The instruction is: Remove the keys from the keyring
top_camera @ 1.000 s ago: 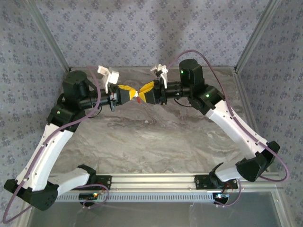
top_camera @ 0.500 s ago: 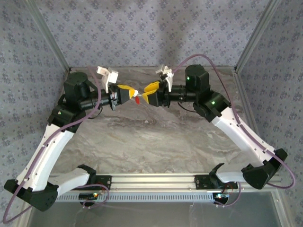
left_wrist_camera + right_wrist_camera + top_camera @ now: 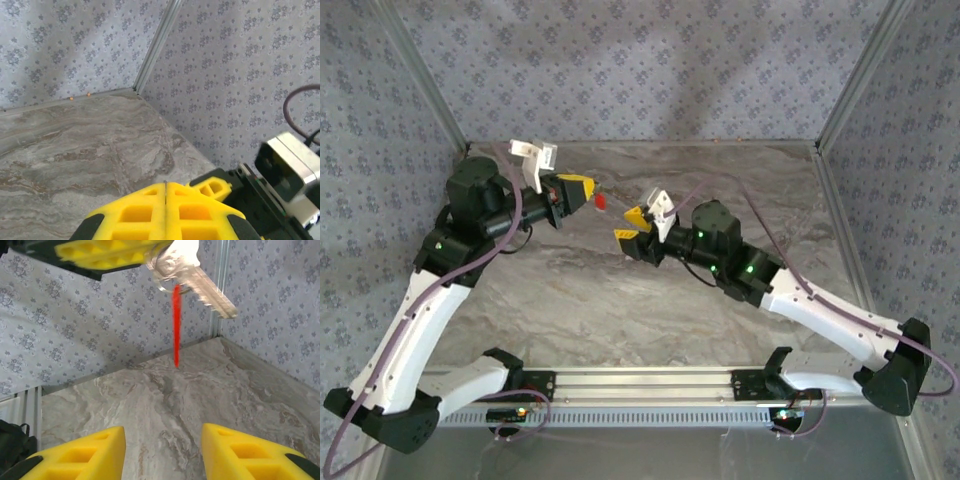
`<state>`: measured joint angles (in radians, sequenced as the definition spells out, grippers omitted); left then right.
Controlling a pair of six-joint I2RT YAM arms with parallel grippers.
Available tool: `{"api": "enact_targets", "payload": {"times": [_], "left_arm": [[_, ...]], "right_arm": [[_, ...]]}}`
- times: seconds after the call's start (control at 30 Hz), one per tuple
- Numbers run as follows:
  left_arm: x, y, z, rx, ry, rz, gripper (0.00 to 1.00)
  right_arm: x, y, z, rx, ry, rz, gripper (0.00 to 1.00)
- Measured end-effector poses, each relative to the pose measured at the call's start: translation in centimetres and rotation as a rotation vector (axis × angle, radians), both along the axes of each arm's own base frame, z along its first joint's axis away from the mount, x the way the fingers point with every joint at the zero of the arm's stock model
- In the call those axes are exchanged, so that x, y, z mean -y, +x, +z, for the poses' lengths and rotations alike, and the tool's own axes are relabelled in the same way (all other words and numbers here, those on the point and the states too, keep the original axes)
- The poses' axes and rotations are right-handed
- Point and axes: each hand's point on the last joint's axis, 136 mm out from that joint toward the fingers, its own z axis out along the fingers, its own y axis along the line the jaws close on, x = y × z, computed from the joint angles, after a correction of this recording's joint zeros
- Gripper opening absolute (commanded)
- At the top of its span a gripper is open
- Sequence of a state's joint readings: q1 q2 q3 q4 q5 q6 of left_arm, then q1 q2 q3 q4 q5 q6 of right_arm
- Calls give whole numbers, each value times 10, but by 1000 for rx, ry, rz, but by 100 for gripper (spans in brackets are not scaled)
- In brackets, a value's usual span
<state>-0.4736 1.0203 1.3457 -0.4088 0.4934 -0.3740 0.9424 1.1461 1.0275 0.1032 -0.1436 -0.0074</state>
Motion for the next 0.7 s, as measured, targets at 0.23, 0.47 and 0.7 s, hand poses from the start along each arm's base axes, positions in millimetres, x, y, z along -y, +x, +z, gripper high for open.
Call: {"api": "enact_targets", "payload": {"times": [0.23,0.47,0.7], "left_arm": [[-6,1,1,-17,-23,43,0],[-7,1,-4,-42,-44,51,0],[-8,-1,-3,-35,-70,54,0]], "right_arm": [[-16,-10,17,179,112,-36,46],[-25,7,22,197,179,-90,38],[11,45,28,83,250,-180,26]]}}
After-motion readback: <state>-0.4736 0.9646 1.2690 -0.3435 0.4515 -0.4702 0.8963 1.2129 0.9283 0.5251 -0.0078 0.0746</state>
